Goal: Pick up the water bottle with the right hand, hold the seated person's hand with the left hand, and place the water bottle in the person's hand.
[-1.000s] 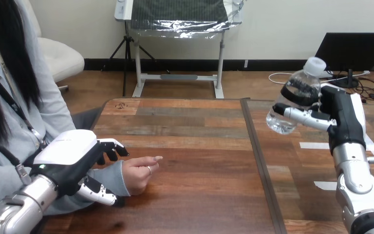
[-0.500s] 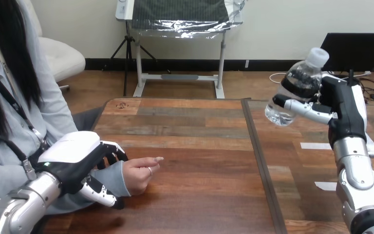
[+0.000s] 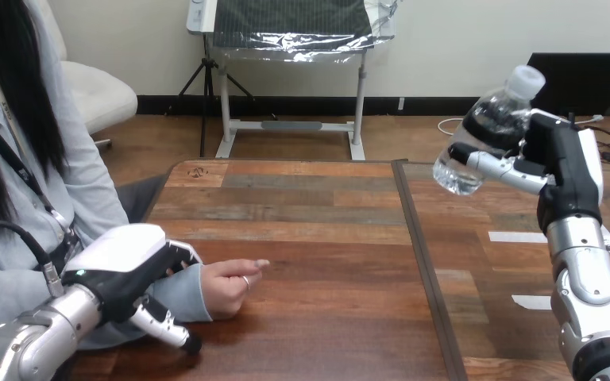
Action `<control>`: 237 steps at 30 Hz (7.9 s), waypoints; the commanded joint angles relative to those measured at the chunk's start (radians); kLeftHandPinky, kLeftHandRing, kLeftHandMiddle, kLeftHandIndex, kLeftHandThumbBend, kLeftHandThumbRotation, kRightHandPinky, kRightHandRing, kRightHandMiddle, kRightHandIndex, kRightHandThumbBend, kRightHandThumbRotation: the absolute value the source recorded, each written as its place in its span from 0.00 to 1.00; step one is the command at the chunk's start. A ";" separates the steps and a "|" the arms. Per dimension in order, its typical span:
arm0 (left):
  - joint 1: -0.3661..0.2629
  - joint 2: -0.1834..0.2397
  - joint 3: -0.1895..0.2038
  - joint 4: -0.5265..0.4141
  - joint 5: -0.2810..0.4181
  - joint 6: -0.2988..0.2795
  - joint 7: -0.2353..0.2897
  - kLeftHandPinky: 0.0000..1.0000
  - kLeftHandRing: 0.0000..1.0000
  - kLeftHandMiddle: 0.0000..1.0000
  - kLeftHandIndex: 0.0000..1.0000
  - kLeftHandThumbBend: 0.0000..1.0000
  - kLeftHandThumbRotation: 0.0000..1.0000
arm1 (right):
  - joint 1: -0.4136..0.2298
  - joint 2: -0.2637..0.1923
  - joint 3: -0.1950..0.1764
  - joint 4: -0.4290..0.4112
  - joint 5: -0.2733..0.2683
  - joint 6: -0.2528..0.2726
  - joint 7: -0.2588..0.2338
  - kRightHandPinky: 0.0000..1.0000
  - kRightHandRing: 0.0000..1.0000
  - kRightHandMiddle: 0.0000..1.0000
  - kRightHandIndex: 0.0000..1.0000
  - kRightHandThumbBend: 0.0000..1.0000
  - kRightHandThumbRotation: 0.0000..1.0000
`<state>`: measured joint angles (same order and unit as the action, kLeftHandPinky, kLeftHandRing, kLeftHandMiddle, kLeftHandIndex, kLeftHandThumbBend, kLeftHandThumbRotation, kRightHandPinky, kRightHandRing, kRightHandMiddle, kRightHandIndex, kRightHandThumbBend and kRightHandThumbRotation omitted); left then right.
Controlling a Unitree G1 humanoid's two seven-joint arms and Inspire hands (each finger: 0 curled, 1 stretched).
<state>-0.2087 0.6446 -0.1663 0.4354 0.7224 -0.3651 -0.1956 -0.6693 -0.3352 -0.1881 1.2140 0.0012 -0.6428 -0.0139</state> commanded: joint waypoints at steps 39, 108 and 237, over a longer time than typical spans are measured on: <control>-0.015 0.020 -0.023 -0.014 -0.053 0.016 0.000 0.42 0.42 0.47 0.60 1.00 0.13 | -0.041 0.004 -0.035 -0.147 0.073 -0.043 0.072 0.28 0.34 0.41 0.44 0.78 0.00; -0.003 -0.001 0.011 -0.265 -0.109 0.050 0.042 0.22 0.28 0.35 0.35 0.86 0.00 | -0.023 0.130 0.069 -0.044 -0.029 -0.110 0.156 0.31 0.37 0.45 0.46 0.80 0.00; -0.176 -0.076 -0.014 -0.236 -0.118 0.027 0.062 0.25 0.30 0.37 0.39 0.91 0.00 | 0.287 0.320 0.225 -0.480 -0.070 -0.003 0.157 0.28 0.34 0.41 0.46 0.83 0.00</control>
<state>-0.2849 0.5790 -0.1889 0.2214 0.6010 -0.3235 -0.1730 -0.3173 -0.0267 0.0358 0.7949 -0.0783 -0.6425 0.1547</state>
